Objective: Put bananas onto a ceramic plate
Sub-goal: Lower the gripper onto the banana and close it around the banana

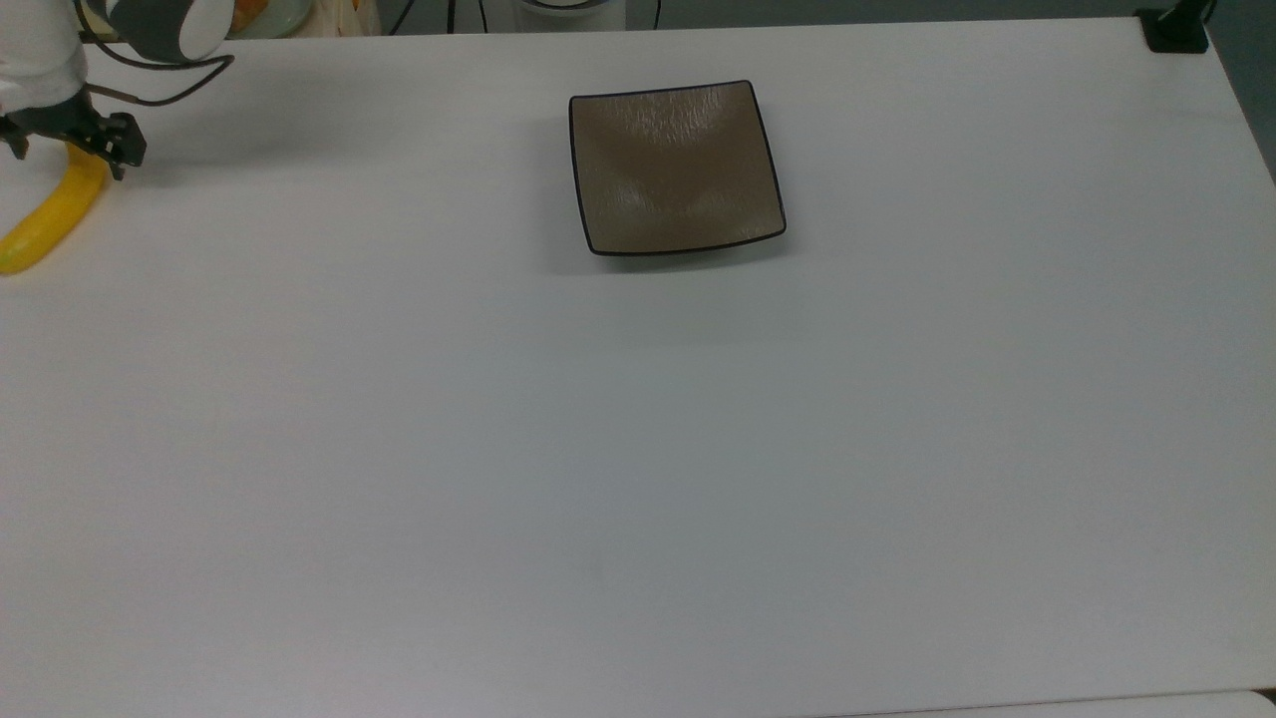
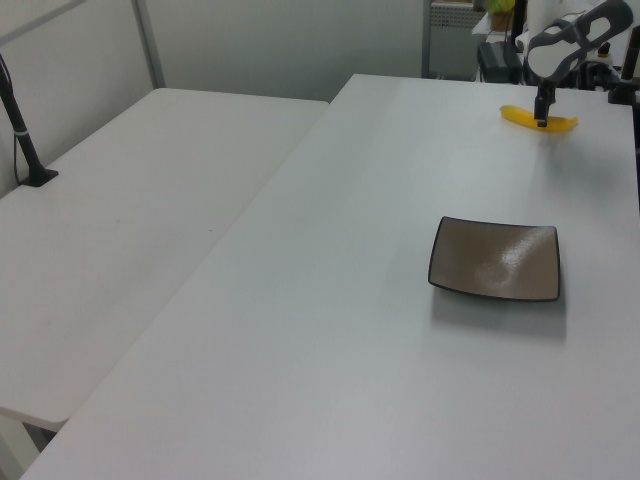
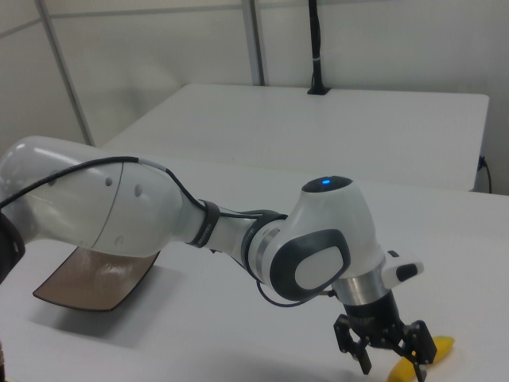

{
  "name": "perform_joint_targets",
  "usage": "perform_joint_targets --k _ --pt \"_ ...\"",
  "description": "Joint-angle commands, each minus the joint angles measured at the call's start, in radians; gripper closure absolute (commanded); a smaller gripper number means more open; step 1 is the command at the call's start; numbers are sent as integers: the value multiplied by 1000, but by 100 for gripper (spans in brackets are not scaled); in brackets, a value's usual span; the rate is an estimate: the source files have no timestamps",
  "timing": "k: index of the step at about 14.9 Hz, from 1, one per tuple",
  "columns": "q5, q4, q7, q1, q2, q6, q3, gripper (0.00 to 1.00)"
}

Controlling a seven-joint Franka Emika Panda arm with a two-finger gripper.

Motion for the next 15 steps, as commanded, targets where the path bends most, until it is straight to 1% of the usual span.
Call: perform_joint_targets --k 1,2,3,4,6,7,9,10,11,13,15 --pt "4 -2 1 -36 25 55 36 0" --pt "6 -4 1 -45 26 64 41 2" --pt "6 -4 -4 -47 26 66 41 11" --pt "4 -4 -8 -51 29 66 41 24" --pt "6 -7 -8 -58 31 66 52 61" --pt "15 -7 -7 -70 31 66 65 77" --pt "41 -6 -7 -71 31 64 70 90" --pt "66 -6 -8 -71 31 64 72 93" --pt "83 -4 -8 -70 30 64 76 93" --pt "95 1 -5 -65 26 61 81 93" --pt "103 2 7 -64 8 52 117 91"
